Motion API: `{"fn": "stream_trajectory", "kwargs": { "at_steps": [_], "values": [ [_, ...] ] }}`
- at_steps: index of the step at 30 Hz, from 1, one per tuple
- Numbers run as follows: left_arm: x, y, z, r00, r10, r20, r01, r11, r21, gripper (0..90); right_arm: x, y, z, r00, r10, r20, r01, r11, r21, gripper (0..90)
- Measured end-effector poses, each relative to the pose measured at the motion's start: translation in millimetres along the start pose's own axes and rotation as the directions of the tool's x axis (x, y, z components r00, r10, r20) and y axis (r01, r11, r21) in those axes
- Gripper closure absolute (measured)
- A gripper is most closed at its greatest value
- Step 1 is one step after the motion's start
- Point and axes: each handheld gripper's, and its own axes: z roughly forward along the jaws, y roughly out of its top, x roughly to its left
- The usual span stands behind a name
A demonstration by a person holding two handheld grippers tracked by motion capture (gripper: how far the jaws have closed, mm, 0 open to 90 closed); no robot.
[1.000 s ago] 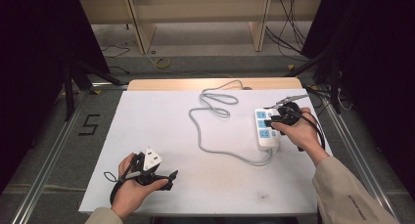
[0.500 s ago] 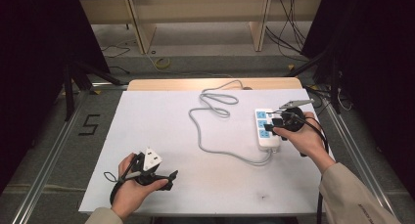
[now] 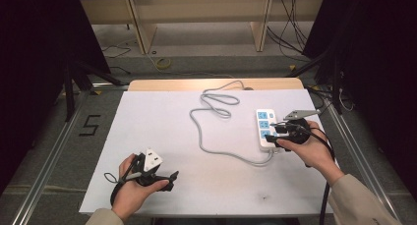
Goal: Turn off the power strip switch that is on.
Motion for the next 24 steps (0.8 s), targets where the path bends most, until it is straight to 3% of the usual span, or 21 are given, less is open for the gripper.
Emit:
{"fn": "stream_trajectory", "kwargs": {
  "at_steps": [17, 24],
  "values": [
    [0.5, -0.2, -0.5, 1.0000, -0.002, 0.001, 0.002, 1.0000, -0.001, 3.5, 10.1, -29.4, -21.3, 0.9986, -0.019, -0.050, 0.016, 0.999, -0.042, 34.2],
    [0.3, -0.2, -0.7, 1.0000, -0.006, 0.004, 0.006, 1.0000, -0.004, 3.5, 13.9, -44.7, -30.7, 0.9986, -0.023, -0.048, 0.021, 0.999, -0.044, 33.4]
  ]
}}
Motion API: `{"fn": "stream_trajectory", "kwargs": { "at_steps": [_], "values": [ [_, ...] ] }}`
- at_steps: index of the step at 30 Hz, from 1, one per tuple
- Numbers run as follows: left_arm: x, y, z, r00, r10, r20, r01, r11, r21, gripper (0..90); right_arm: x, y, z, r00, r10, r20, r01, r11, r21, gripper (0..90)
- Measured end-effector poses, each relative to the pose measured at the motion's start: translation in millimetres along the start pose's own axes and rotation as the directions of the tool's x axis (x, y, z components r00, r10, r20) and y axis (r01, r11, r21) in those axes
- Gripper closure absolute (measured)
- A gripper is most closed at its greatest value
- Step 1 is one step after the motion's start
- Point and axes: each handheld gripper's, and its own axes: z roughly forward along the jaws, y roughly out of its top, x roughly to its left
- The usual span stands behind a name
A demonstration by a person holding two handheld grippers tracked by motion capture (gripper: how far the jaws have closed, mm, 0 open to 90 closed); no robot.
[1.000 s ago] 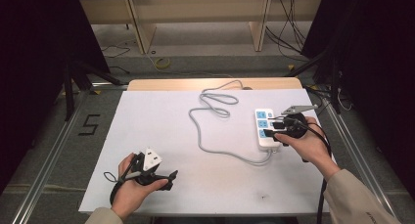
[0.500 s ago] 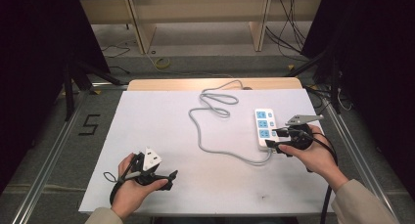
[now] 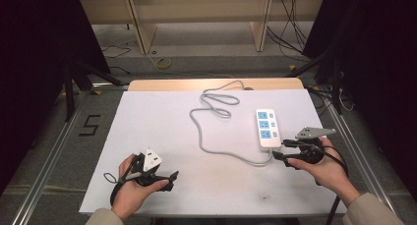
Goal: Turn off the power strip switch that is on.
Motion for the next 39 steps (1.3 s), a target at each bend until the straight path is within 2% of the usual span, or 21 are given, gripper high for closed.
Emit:
{"fn": "stream_trajectory", "kwargs": {
  "at_steps": [13, 19, 34, 39],
  "values": [
    [0.0, -0.3, -0.3, 1.0000, -0.001, -0.004, 0.001, 1.0000, 0.000, 3.5, 1.9, -28.2, -18.9, 0.9999, 0.000, -0.014, -0.001, 1.000, -0.017, 30.5],
    [-0.4, 0.3, -0.6, 1.0000, 0.003, -0.003, -0.003, 1.0000, -0.001, 3.6, 8.8, -39.8, -21.8, 0.9998, -0.003, -0.020, 0.002, 1.000, -0.024, 30.4],
    [-0.7, 1.1, -0.3, 1.0000, 0.007, 0.000, -0.007, 1.0000, 0.000, 3.7, 12.1, -44.2, -28.7, 0.9997, -0.013, -0.020, 0.012, 0.998, -0.065, 29.7],
    [-4.7, 3.6, 0.1, 0.9999, 0.006, 0.015, -0.006, 0.9999, -0.011, 3.7, 11.7, -43.7, -29.1, 0.9997, -0.006, -0.024, 0.004, 0.997, -0.075, 29.4]
  ]
}}
